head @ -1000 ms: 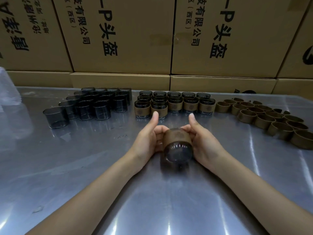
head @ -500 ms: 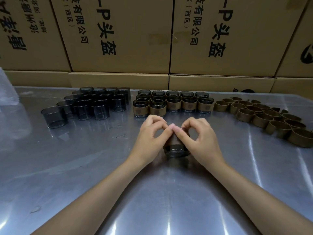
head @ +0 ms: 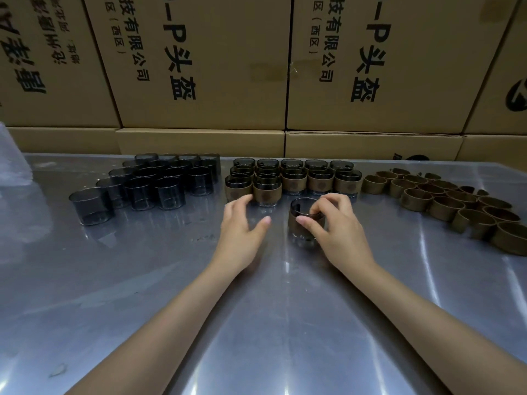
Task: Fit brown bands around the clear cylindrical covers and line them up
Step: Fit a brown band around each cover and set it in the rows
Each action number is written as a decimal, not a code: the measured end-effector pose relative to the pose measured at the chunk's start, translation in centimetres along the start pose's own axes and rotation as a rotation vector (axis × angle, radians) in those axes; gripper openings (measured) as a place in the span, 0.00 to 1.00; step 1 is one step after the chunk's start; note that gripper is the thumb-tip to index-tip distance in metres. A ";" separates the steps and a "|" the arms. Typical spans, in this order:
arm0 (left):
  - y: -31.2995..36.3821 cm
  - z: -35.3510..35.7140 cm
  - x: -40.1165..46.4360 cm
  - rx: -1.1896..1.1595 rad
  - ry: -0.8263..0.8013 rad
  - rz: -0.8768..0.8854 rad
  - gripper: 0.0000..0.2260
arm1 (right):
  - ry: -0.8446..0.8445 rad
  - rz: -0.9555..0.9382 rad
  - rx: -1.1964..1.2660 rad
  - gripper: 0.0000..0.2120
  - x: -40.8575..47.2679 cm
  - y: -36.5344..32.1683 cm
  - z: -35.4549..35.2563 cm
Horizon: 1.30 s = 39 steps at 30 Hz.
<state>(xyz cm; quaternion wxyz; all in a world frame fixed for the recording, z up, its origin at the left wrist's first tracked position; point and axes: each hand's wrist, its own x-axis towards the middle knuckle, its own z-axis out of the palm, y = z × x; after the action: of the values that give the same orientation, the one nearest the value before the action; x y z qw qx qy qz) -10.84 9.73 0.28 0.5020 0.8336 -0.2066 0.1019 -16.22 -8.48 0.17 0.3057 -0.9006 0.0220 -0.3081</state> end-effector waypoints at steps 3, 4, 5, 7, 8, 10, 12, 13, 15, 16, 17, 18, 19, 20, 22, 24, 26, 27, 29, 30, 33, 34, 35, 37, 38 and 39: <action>-1.0 -0.3 1.8 -0.035 0.087 -0.149 0.26 | 0.020 0.085 -0.022 0.09 2.2 0.5 0.8; -1.3 -0.4 2.5 -0.033 0.103 -0.154 0.26 | 0.036 0.098 -0.033 0.09 2.9 0.7 1.1; -1.5 -0.4 3.1 -0.036 0.117 -0.157 0.27 | 0.048 0.106 -0.044 0.09 3.6 0.8 1.5; -2.0 -0.6 4.4 -0.039 0.130 -0.165 0.28 | 0.055 0.120 -0.041 0.09 4.7 1.0 2.1; -2.2 -0.6 4.9 -0.027 0.133 -0.168 0.29 | 0.057 0.125 -0.034 0.08 5.1 1.1 2.3; -2.7 -0.6 5.9 0.015 0.138 -0.164 0.31 | 0.057 0.127 -0.026 0.08 5.8 1.3 2.7; -3.1 -0.6 6.6 0.038 0.139 -0.134 0.31 | 0.046 0.131 -0.022 0.09 6.3 1.4 2.9; -3.2 -0.6 6.8 0.054 0.133 -0.111 0.31 | 0.039 0.131 -0.028 0.10 6.5 1.5 3.0; -3.4 -0.4 7.0 0.101 0.101 -0.071 0.29 | 0.028 0.123 -0.062 0.11 6.8 1.5 3.2; -3.5 -0.4 7.1 0.124 0.080 -0.055 0.28 | 0.027 0.117 -0.080 0.12 6.9 1.5 3.2; -3.5 -0.3 7.1 0.143 0.062 -0.044 0.27 | 0.027 0.109 -0.095 0.12 7.0 1.5 3.3; -3.6 -0.3 7.1 0.154 0.050 -0.038 0.26 | 0.028 0.101 -0.106 0.13 7.1 1.5 3.4; -3.6 -0.2 7.1 0.159 0.044 -0.036 0.25 | 0.029 0.090 -0.118 0.13 7.1 1.5 3.4; -3.7 -0.2 7.1 0.161 0.043 -0.036 0.25 | 0.029 0.079 -0.134 0.13 7.2 1.5 3.4; -3.7 -0.1 7.1 0.166 0.046 -0.038 0.24 | 0.027 0.057 -0.170 0.13 7.3 1.5 3.5; -3.8 -0.1 7.1 0.170 0.047 -0.036 0.24 | 0.032 0.037 -0.201 0.13 7.4 1.4 3.7; -3.8 0.0 7.1 0.173 0.047 -0.033 0.24 | 0.046 0.023 -0.224 0.13 7.5 1.4 3.8; -3.8 0.0 7.1 0.174 0.049 -0.032 0.24 | 0.052 0.019 -0.231 0.13 7.6 1.4 3.8; -3.8 0.0 7.1 0.178 0.054 -0.032 0.24 | 0.055 0.020 -0.236 0.14 7.6 1.4 3.8; -3.7 0.0 7.1 0.178 0.056 -0.033 0.25 | 0.053 0.021 -0.238 0.14 7.6 1.4 3.8; -3.7 0.0 7.0 0.183 0.058 -0.034 0.25 | 0.052 0.018 -0.258 0.16 7.5 1.4 3.9; -3.7 0.0 7.0 0.185 0.057 -0.036 0.25 | 0.058 0.022 -0.265 0.18 7.4 1.3 3.9; -3.7 0.0 7.0 0.186 0.054 -0.039 0.25 | 0.066 0.029 -0.270 0.20 7.3 1.3 3.8; -3.5 0.0 6.9 0.186 0.053 -0.049 0.27 | 0.088 0.049 -0.288 0.23 7.0 1.0 3.8; -3.4 0.0 6.8 0.184 0.059 -0.052 0.28 | 0.101 0.059 -0.297 0.24 6.7 0.8 3.7; -3.3 -0.1 6.7 0.177 0.070 -0.055 0.29 | 0.112 0.067 -0.302 0.25 6.4 0.6 3.6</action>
<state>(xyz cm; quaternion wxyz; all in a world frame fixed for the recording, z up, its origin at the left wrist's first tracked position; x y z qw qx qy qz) -3.34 9.54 0.22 0.4360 0.8759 -0.1561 0.1351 -8.93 -8.46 1.03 0.1752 -0.9165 0.1154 -0.3405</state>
